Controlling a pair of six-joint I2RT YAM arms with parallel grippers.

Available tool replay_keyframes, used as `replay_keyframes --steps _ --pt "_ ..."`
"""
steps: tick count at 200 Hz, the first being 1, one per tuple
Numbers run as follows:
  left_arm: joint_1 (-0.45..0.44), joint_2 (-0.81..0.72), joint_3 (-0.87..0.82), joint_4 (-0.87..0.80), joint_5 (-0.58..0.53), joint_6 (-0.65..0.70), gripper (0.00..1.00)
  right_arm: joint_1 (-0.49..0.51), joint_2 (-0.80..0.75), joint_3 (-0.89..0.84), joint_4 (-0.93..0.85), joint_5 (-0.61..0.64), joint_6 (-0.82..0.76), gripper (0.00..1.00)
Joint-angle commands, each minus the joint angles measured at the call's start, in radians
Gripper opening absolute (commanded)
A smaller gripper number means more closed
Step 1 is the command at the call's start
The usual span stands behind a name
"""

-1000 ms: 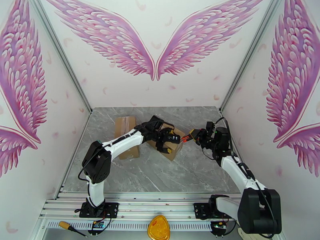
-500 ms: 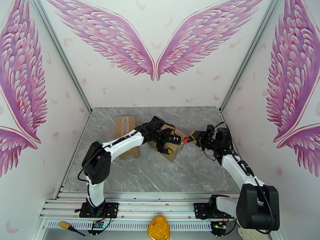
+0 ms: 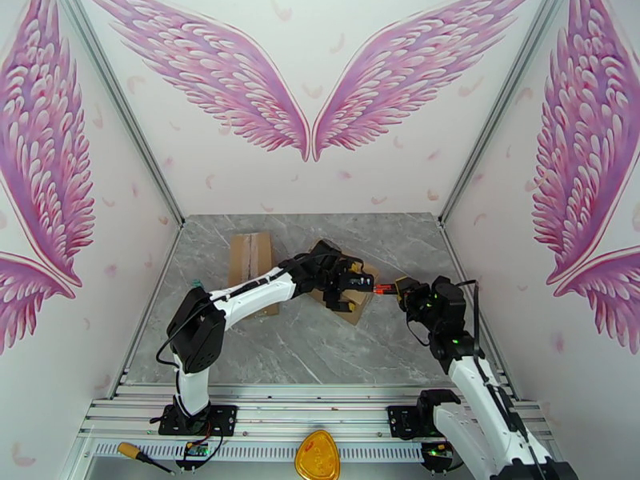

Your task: Unpack the express box

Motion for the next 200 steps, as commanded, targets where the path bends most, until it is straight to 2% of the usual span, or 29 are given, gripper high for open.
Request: replay_keyframes --steps 1,52,85,137,183,200 --pt "0.042 0.05 0.072 0.237 -0.246 -0.119 0.95 0.09 -0.089 -0.052 -0.217 -0.173 0.045 0.0" --pt "0.045 0.082 0.125 0.202 -0.299 -0.174 0.94 0.159 -0.24 -0.12 -0.264 -0.022 0.104 0.0" --pt "0.063 0.093 0.145 0.159 -0.313 -0.171 0.94 0.166 -0.287 -0.119 -0.303 -0.001 0.1 0.0" --pt "0.071 0.073 0.119 0.093 -0.229 -0.115 0.93 0.157 -0.342 -0.076 -0.391 0.07 0.065 0.0" --pt "0.073 0.062 0.094 0.056 -0.189 -0.087 0.93 0.134 -0.351 -0.076 -0.411 0.034 0.083 0.0" --pt "0.074 0.059 0.084 0.047 -0.179 -0.072 0.93 0.098 -0.355 -0.056 -0.418 0.015 0.065 0.0"
